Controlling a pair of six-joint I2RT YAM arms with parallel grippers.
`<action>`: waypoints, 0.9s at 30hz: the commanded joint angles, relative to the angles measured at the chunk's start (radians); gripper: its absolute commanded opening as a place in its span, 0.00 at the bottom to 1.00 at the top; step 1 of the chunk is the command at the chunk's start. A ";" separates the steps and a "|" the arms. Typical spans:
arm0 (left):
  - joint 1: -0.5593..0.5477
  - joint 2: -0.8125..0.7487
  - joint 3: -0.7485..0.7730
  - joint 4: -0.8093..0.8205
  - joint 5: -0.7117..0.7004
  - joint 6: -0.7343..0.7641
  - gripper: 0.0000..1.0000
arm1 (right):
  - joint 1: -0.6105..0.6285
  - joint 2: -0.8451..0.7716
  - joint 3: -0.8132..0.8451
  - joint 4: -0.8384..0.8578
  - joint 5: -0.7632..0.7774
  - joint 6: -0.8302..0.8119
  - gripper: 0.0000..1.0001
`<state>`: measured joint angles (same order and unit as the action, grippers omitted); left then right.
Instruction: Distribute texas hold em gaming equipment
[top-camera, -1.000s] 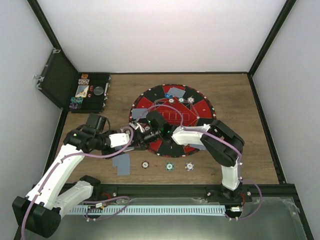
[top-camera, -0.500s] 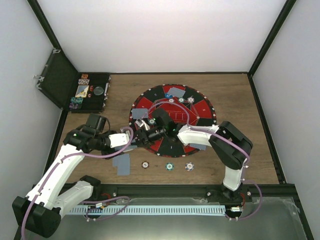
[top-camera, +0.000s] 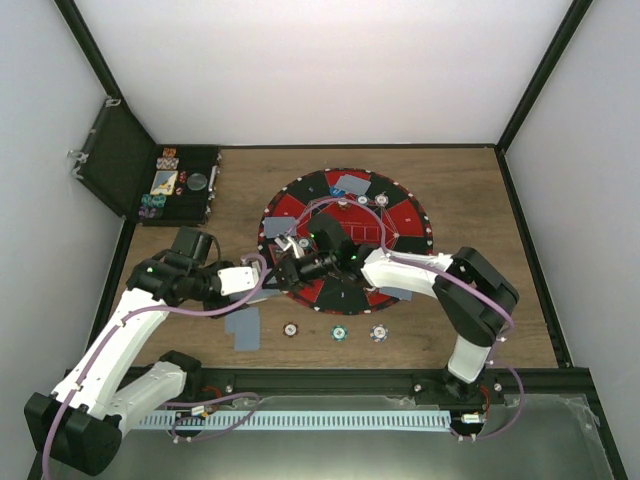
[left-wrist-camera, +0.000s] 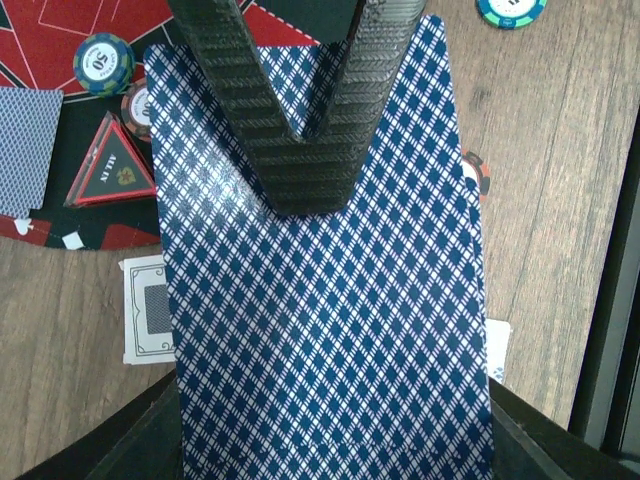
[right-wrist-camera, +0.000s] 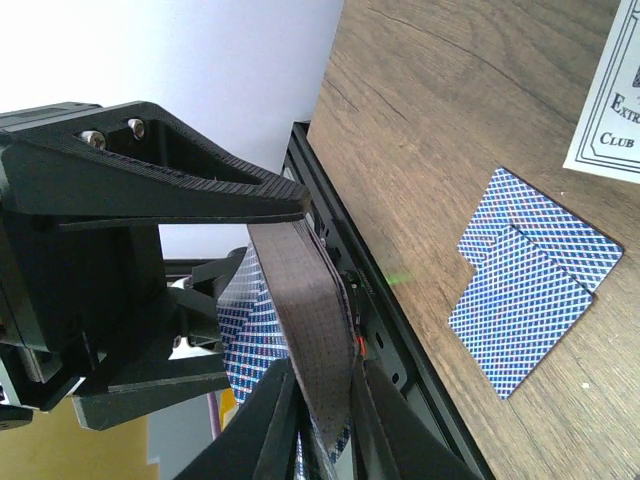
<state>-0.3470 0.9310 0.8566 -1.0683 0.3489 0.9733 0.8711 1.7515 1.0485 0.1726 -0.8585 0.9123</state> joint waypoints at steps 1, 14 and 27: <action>0.002 -0.014 0.026 0.016 0.019 0.006 0.04 | -0.024 -0.036 -0.012 -0.106 0.047 -0.042 0.12; 0.002 -0.015 0.020 0.019 0.018 0.008 0.04 | -0.045 -0.074 -0.010 -0.174 0.050 -0.081 0.02; 0.002 -0.024 0.013 0.015 0.007 0.014 0.04 | -0.187 -0.151 0.068 -0.450 0.190 -0.269 0.01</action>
<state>-0.3473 0.9218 0.8566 -1.0706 0.3374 0.9737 0.7547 1.6470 1.0458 -0.1040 -0.7826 0.7631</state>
